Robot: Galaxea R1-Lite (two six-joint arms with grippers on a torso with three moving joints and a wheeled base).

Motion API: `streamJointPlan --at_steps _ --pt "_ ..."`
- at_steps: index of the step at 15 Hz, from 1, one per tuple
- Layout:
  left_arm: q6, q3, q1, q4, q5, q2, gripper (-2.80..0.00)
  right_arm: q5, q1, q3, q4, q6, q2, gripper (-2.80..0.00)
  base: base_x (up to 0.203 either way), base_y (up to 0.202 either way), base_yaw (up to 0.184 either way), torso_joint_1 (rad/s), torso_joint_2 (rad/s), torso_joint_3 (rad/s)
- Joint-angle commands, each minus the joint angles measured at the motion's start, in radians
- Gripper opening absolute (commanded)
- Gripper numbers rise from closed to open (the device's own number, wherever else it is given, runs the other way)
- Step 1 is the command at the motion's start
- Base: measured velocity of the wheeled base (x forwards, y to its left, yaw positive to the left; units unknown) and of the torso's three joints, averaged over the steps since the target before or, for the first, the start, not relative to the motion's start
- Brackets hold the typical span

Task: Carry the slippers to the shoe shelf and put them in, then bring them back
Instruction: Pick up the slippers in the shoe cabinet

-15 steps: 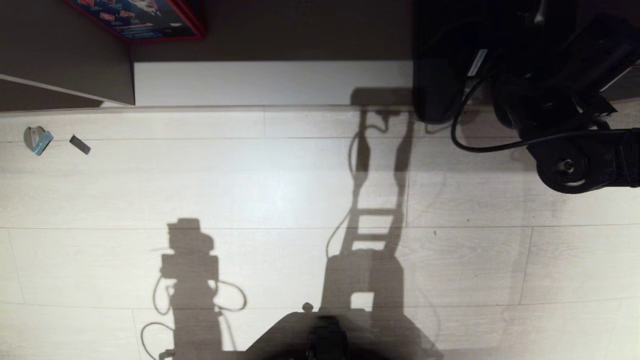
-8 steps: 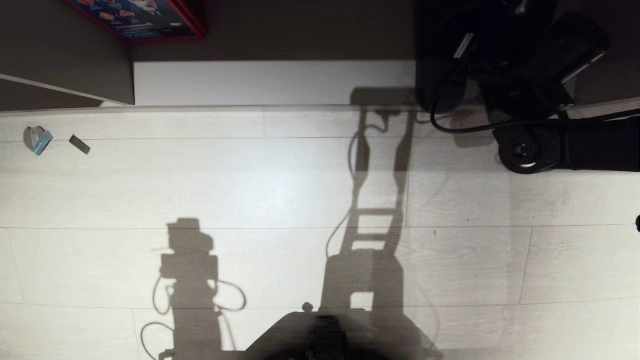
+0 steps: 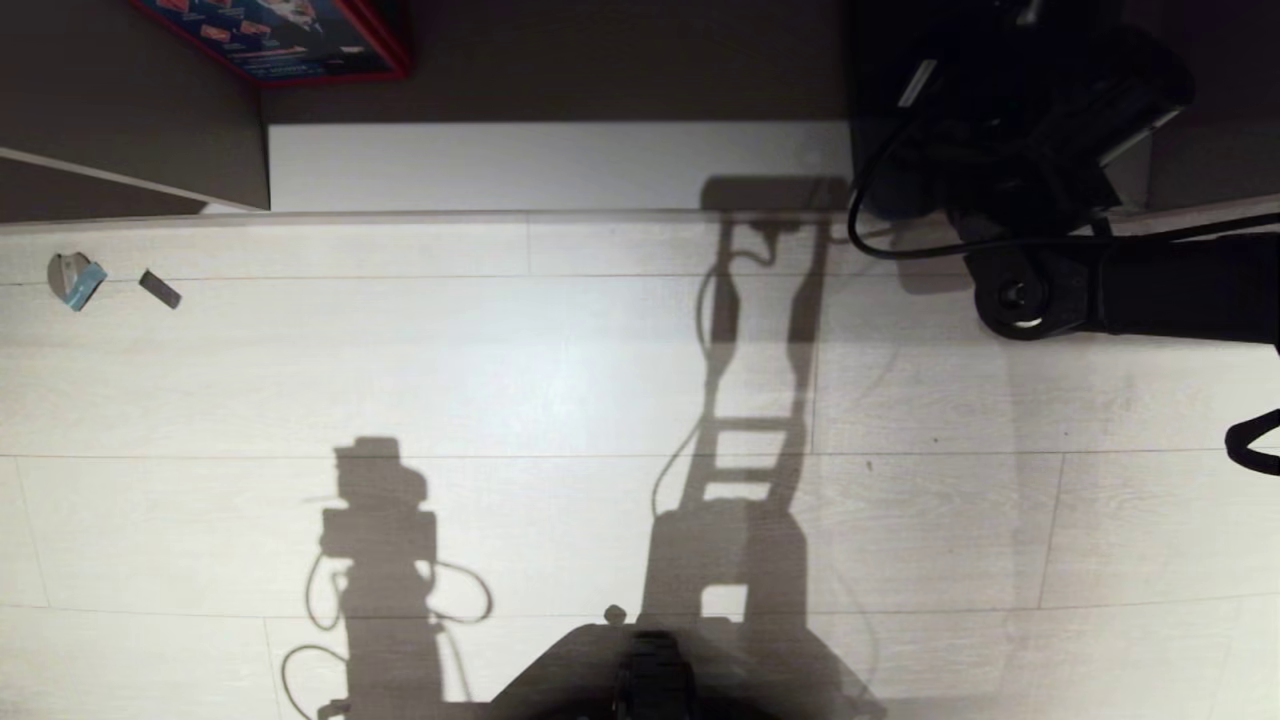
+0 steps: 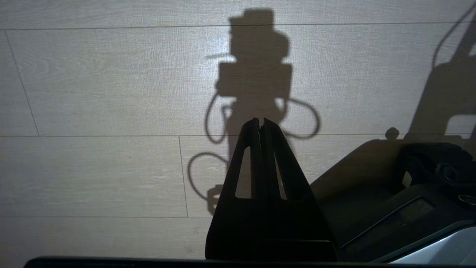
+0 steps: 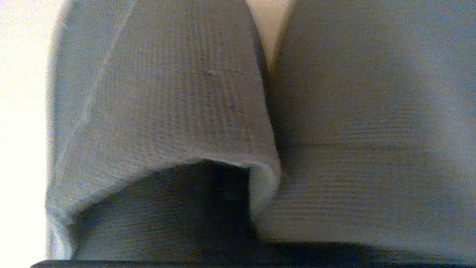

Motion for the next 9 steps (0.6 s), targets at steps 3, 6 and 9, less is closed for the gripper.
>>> streamJointPlan --at_steps 3,6,9 --pt "-0.001 0.000 0.000 0.000 0.000 -0.001 -2.80 0.006 0.006 0.120 0.025 0.008 -0.137 -2.80 0.000 0.000 0.000 0.000 0.00 0.000" --pt "-0.001 0.000 0.000 0.000 0.000 0.000 -2.80 0.018 0.018 0.285 0.059 0.059 -0.283 -2.80 0.000 0.000 0.000 0.000 0.00 0.000" --pt "-0.001 0.000 0.000 0.000 0.000 -0.001 -2.80 0.022 0.024 0.442 0.110 0.108 -0.427 -2.80 0.000 0.000 0.000 0.000 0.00 0.000"
